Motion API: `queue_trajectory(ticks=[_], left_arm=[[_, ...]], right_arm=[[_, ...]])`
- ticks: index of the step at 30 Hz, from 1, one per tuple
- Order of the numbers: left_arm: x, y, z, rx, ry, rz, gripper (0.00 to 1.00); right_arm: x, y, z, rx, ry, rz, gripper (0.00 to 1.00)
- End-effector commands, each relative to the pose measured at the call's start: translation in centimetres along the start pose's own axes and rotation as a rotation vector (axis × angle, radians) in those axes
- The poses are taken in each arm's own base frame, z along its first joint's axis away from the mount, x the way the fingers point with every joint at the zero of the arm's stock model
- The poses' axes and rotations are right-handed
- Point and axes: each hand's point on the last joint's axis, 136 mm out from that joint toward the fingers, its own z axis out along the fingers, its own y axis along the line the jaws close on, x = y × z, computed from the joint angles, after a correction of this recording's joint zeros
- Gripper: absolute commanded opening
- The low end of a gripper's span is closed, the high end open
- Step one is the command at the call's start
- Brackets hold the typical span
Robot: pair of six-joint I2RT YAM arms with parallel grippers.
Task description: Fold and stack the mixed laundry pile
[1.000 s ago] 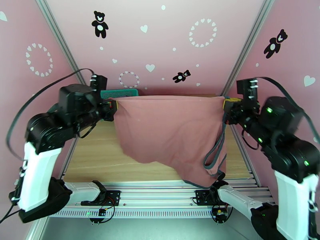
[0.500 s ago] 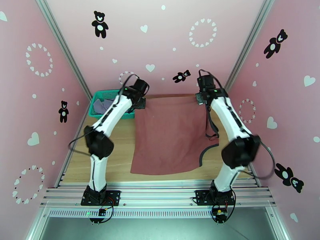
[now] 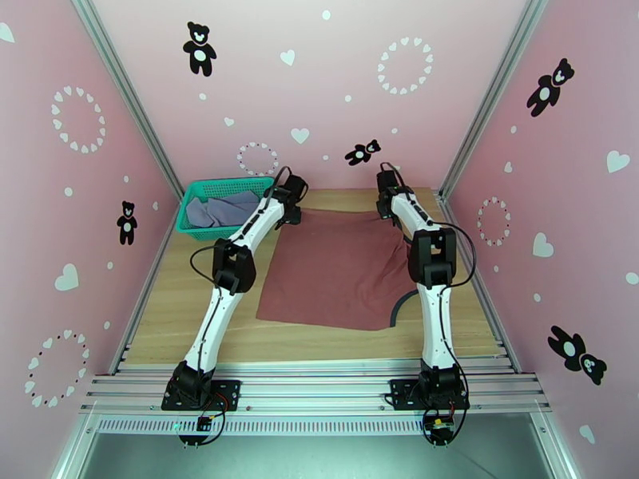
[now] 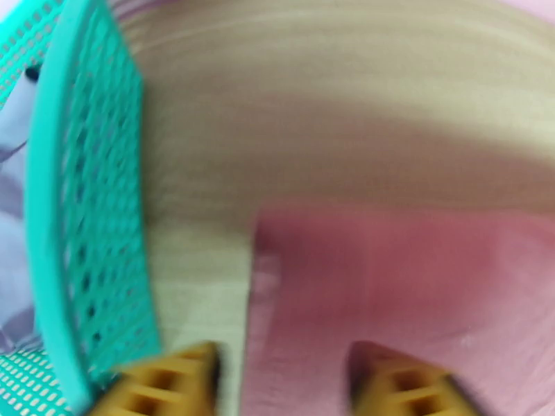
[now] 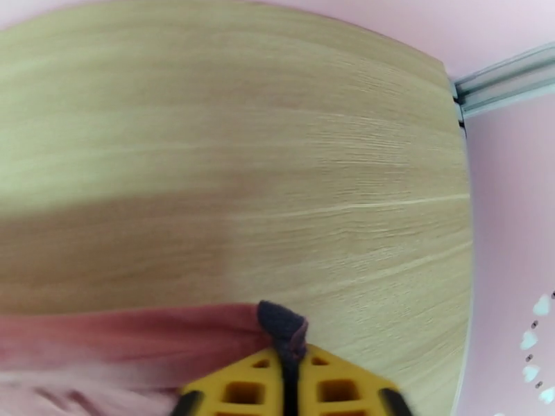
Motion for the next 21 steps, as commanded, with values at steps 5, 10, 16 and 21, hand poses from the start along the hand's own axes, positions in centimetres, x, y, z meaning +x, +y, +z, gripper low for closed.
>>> queue_trajectory(ticks=[5, 10, 16, 21], left_arm=[[-3.4, -1.7, -1.2, 0.117, -0.112, -0.011, 0.99], [-6.2, -3.8, -7.3, 0.238, -0.217, 0.005, 0.99], [-4.0, -5.6, -14.6, 0.292, -0.192, 0.063, 0.94], [3.4, -2.2, -18.4, 0.223, -0.065, -0.073, 0.79]], right_arm=[[-0.2, -1.3, -1.3, 0.007, 0.008, 0.080, 0.65], [-0.5, -2.8, -6.3, -0.040, -0.030, 0.115, 0.73], [3.8, -3.7, -14.3, -0.114, -0.028, 0.142, 0.80], [11.5, -2.0, -19.7, -0.206, 0.012, 0.152, 0.84]])
